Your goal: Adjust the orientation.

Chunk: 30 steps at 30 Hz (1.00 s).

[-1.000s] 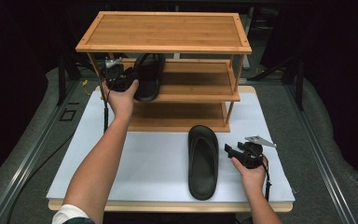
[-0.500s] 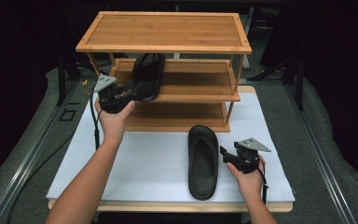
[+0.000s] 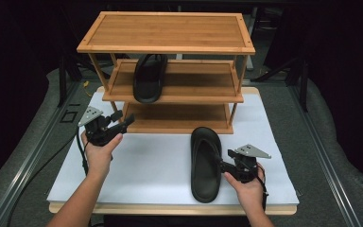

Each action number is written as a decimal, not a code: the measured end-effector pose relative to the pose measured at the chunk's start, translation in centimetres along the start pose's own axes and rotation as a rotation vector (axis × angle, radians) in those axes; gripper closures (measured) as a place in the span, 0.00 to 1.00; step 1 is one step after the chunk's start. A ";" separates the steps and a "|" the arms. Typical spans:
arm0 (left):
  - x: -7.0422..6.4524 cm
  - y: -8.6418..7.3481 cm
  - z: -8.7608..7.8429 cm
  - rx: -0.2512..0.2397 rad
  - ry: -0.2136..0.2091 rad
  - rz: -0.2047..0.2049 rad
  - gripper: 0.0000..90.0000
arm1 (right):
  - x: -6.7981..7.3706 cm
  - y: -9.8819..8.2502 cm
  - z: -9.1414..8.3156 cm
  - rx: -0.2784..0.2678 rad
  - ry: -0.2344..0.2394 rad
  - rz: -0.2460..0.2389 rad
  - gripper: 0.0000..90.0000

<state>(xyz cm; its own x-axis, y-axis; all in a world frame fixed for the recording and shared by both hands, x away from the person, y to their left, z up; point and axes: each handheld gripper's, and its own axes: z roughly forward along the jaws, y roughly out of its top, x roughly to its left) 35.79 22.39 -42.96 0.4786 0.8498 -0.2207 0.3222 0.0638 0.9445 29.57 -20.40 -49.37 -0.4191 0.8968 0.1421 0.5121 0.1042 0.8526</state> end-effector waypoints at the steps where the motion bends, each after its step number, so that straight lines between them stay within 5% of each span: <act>1: 0.1 -0.4 -0.3 -0.004 0.002 0.003 0.49 | 0.4 0.2 -0.3 0.001 0.003 -0.023 0.48; 8: 0.8 -2.8 -1.7 -0.016 0.014 0.061 0.51 | 1.7 -1.9 -0.7 -0.017 -0.107 -0.131 0.58; 10: 1.1 -3.2 -1.9 -0.018 0.012 0.066 0.51 | 1.7 -2.5 -0.3 0.039 -0.092 -0.096 0.60; 11: 1.2 -3.5 -2.0 -0.025 0.017 0.065 0.51 | 1.6 -2.5 -0.2 0.033 -0.061 -0.089 0.59; 15: 2.0 -4.2 -2.0 -0.009 0.026 0.043 0.52 | 1.4 -2.8 0.6 0.052 -0.072 -0.083 0.60; 20: 2.0 -4.6 -1.9 0.008 0.024 0.061 0.52 | 1.0 -2.8 1.2 0.086 -0.017 -0.077 0.76; 24: 2.0 -5.0 -1.8 0.025 0.023 0.063 0.52 | 0.7 -2.6 0.8 0.090 -0.089 -0.128 0.84; 30: 1.9 -4.9 -2.0 0.027 0.012 0.079 0.55 | -1.2 -2.6 0.4 0.078 -0.103 -0.068 0.86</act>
<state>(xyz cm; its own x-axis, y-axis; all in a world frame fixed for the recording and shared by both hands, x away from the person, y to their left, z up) 33.51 24.73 -47.55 0.4932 0.8581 -0.1430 0.3057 -0.0171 0.9520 29.10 -21.59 -51.94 -0.3773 0.9256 0.0294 0.5437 0.1957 0.8161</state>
